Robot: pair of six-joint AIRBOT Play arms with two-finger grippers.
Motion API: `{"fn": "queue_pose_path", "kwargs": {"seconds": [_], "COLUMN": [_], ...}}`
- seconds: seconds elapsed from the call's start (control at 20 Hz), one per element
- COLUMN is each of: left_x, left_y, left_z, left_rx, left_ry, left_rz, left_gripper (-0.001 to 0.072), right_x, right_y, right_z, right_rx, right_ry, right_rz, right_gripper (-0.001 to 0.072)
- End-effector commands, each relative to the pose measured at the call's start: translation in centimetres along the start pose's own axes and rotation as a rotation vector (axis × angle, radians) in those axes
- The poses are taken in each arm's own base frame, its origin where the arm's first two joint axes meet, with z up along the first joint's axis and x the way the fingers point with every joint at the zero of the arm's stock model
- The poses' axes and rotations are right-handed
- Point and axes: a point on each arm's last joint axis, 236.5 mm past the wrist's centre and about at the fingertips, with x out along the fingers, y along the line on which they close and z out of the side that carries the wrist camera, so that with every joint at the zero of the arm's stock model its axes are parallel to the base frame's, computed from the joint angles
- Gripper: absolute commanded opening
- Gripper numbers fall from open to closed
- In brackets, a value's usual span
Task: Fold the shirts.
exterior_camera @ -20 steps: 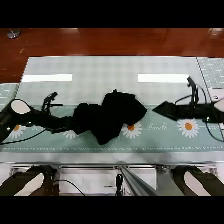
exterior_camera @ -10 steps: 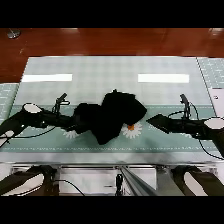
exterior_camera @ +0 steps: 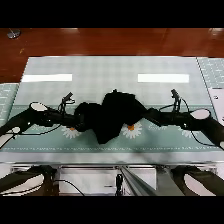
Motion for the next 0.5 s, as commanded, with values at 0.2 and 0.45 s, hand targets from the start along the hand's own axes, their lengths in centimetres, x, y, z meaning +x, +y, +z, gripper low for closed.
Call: {"fn": "queue_pose_path", "kwargs": {"seconds": [0.2,0.45], "left_x": [-0.4,-2.7], "left_y": [-2.3,-4.8], "left_z": [1.6,2.9], "left_rx": [-0.008,0.079], "left_ry": [-0.037,-0.052], "left_rz": [-0.070,-0.139], "left_gripper": [0.0022,0.0022], "right_x": [6.5,4.9], "right_y": [-0.3,5.1], "right_z": [-0.1,4.6], "right_rx": [0.032,-0.139], "right_ry": [0.206,0.144], "right_rz": [-0.004,0.083], "right_gripper": [0.0589,0.0024]}}
